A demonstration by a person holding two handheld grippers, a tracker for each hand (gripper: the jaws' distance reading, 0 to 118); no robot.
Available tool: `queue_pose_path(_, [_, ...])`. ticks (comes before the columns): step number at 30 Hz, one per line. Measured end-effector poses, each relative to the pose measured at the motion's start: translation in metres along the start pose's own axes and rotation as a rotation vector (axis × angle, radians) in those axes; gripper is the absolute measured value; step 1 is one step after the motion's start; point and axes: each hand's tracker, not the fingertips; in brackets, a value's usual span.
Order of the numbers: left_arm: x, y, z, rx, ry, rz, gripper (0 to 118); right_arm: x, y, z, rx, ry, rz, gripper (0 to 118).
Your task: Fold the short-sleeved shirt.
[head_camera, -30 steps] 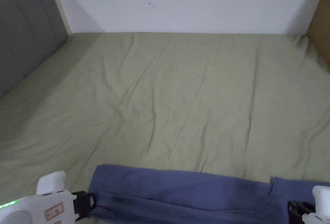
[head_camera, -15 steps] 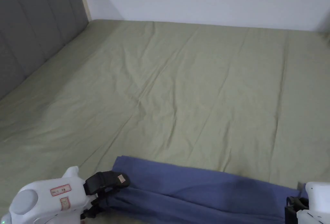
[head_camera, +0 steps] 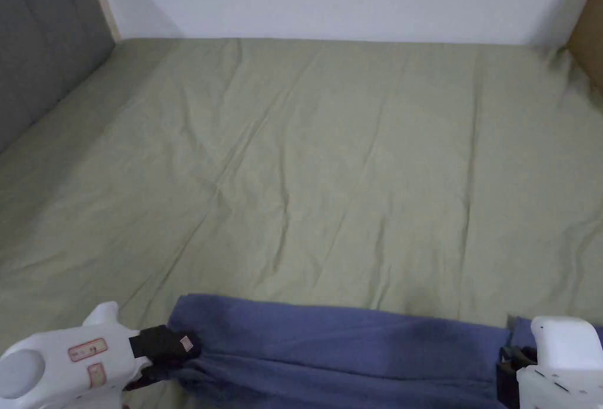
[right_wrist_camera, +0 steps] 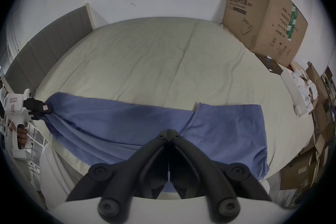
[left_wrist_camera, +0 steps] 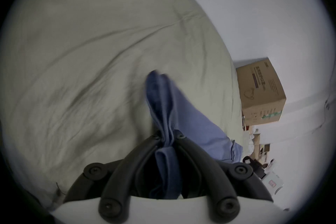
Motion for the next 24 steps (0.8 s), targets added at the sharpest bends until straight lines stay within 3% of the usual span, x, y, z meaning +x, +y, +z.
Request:
queue_pose_path(2, [0.033,-0.001,0.012,0.012,-0.005,-0.075,8,0.009,-0.001,0.003,0.004,0.007,-0.04,0])
queue_pose_path(6, [0.117,-0.015,0.024,0.038,0.019,-0.361,8,0.028,-0.004,0.01,0.021,-0.016,-0.081,0])
queue_pose_path(12, [0.226,-0.071,-0.013,-0.063,-0.102,-0.682,8,0.06,-0.014,0.019,0.044,-0.047,-0.174,0])
queue_pose_path(17, [0.271,-0.133,-0.071,-0.162,-0.066,-0.853,8,0.083,-0.023,0.023,0.038,-0.067,-0.232,0])
queue_pose_path(21, [0.279,-0.157,-0.111,-0.236,-0.078,-0.842,9,0.094,-0.031,0.025,0.03,-0.082,-0.253,0])
queue_pose_path(22, [0.279,-0.16,-0.118,-0.238,-0.068,-0.855,12,0.097,-0.032,0.025,0.028,-0.083,-0.256,0])
queue_pose_path(24, [0.278,-0.169,-0.131,-0.225,-0.037,-0.888,56,0.101,-0.035,0.023,0.022,-0.088,-0.277,0])
